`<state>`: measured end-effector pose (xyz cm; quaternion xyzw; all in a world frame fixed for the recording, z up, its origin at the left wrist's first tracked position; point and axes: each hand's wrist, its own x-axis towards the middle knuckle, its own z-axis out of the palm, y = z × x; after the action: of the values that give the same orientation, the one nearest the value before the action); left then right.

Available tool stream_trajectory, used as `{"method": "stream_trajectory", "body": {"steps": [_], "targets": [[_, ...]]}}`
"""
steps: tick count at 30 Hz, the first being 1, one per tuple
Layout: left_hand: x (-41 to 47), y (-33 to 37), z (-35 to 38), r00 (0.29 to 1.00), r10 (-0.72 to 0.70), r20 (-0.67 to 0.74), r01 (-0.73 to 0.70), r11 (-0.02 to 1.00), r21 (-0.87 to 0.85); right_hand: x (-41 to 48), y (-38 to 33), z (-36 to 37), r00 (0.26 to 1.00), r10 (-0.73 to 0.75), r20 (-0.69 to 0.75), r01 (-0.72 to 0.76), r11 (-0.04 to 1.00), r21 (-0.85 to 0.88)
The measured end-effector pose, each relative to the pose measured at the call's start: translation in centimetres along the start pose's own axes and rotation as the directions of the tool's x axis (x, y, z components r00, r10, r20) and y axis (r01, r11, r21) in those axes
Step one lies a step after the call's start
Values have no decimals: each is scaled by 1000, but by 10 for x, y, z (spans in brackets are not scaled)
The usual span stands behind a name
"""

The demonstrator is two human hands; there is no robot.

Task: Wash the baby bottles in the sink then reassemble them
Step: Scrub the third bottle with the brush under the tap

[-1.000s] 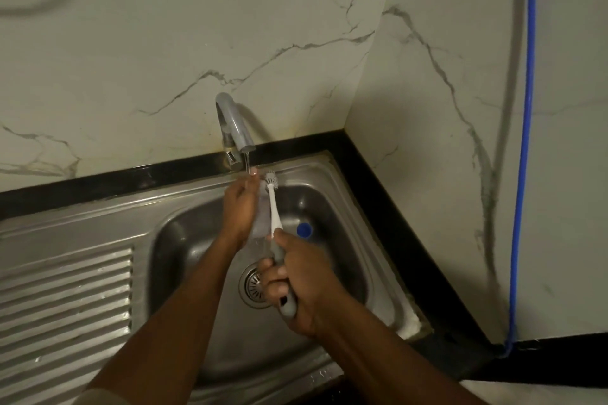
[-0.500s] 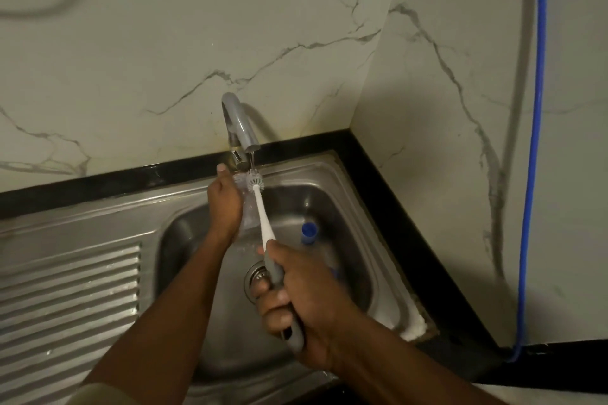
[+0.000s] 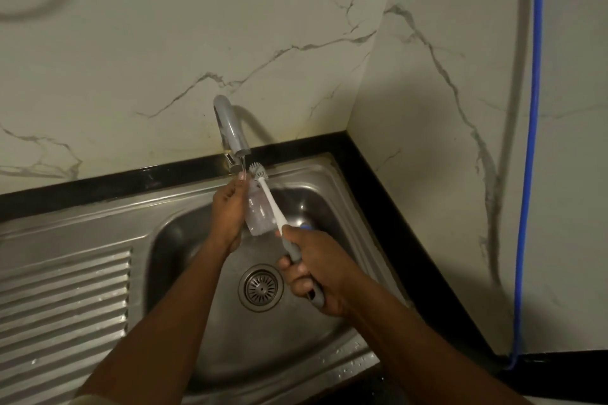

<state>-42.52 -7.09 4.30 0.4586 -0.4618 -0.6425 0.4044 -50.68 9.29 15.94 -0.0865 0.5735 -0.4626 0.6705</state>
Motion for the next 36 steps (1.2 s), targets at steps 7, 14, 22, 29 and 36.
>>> {"method": "stream_trajectory", "body": {"steps": [7,14,22,29,36], "targets": [[9,-1,-5,993,-114,-43,111,991,-74,23,24,-83,821,-515,-245,217,679,-701],[12,-21,8,996,-80,-43,82,996,23,44,35,-222,641,-668,-377,-205,325,-923],[6,-24,16,991,-89,-104,93,995,31,75,47,-243,594,-746,-301,-310,132,-941],[3,-30,8,980,-161,-119,153,986,-72,59,53,-247,605,-755,-252,-246,123,-961],[0,-13,18,969,-211,-125,215,977,15,55,29,-166,662,-748,50,212,123,-970]]}}
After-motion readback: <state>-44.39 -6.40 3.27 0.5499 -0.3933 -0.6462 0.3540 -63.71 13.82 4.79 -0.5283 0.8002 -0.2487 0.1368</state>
